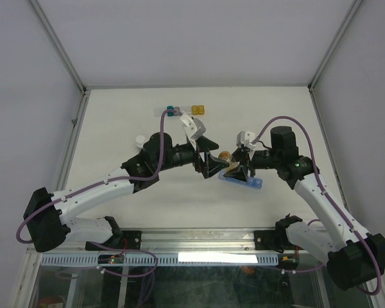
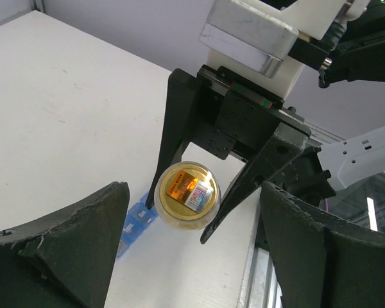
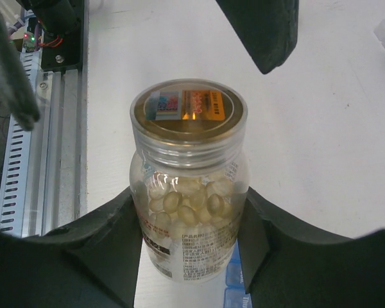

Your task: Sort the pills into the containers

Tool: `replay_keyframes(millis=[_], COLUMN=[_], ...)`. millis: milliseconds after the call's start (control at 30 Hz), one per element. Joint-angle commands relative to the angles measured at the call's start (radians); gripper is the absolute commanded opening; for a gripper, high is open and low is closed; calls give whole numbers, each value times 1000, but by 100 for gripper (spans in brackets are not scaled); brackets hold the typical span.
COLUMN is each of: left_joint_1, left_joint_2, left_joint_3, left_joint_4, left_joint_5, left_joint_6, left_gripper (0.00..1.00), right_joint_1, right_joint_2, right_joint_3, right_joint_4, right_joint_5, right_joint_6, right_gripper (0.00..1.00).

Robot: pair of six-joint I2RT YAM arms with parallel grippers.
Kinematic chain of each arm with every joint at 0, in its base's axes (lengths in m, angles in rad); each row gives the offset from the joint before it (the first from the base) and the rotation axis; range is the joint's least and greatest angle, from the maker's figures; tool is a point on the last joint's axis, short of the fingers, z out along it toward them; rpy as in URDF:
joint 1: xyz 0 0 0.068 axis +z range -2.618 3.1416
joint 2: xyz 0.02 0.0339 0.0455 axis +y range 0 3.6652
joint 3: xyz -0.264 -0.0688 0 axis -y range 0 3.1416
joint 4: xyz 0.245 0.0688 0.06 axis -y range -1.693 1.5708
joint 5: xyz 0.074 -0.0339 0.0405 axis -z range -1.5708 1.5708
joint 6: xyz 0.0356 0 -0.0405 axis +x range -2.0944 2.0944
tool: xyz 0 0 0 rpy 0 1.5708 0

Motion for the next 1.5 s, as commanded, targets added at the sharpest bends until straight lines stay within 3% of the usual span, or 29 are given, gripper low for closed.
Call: replay_keyframes(millis=[0,500,600,700,800,900,1000,1100,1333,1467], left_joint_1=[-10,-12,-12,-12,-12,-12,-11,-9,37,86], left_joint_2=[18,95,98,95,93,88,81,65,-7,-60], left_joint_3=[72,133,137,137,136,136,129,112,-13,-155], left_joint_4=[-1,-86,-95,-105,-113,-119,-124,-128,-142,-144], left_joint_5=[-31,-3,-3,-8,-14,-26,-54,-90,-219,-399], left_joint_6=[-31,-16,-8,9,15,20,23,28,6,-10], left_gripper=[83,56,44,21,6,0,0,0,0,0], right_joint_1=[-6,-6,-6,-6,-6,-6,-8,-12,-35,-44], right_joint_2=[-8,-7,-7,-7,-6,-6,-9,-10,-25,-29], right_joint_3=[37,37,36,36,35,35,34,34,30,28], right_joint_4=[42,42,41,42,45,47,54,60,60,58], right_joint_5=[-13,-12,-13,-13,-11,-10,-3,-1,-15,-20], right_joint_6=[7,7,7,7,9,14,23,32,32,24], right_gripper=[0,0,0,0,2,27,73,97,100,100])
